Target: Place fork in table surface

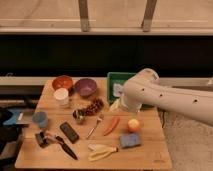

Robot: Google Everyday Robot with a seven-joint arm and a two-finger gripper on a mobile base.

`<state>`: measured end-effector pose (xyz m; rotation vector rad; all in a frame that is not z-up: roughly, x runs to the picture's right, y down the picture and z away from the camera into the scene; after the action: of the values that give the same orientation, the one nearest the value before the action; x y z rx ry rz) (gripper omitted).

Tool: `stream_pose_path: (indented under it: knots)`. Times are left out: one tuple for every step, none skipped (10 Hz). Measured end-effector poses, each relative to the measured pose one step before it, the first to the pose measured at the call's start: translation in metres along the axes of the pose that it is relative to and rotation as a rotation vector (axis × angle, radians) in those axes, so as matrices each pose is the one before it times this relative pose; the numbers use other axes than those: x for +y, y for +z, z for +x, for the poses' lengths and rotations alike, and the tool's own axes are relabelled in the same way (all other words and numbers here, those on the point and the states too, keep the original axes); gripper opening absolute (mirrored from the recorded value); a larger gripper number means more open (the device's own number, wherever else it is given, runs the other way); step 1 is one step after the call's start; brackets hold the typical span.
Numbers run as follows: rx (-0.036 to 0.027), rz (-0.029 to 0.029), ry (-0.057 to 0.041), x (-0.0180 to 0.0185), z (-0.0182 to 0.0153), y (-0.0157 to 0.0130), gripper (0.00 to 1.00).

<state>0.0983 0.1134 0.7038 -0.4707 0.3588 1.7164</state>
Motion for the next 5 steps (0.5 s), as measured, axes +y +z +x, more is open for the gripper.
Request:
stream_pose_path:
  knots:
    - [0.00158, 0.00578, -0.03378, 0.01154, -0.00180, 0.00397, 0.80]
    - [0.00438, 0.00498, -0.03124, 0.01471, -0.00310, 0.00562, 0.80]
    - [0.00622, -0.00216, -0.03526, 0.02124, -0.00555, 0.00747, 0.80]
    - [0.00972, -0.00023, -0.03425, 0.01882, -0.00467, 0.00724, 0.80]
    - [0.00783, -0.01010, -0.05053, 0.02159, -0.00561, 0.00979, 0.80]
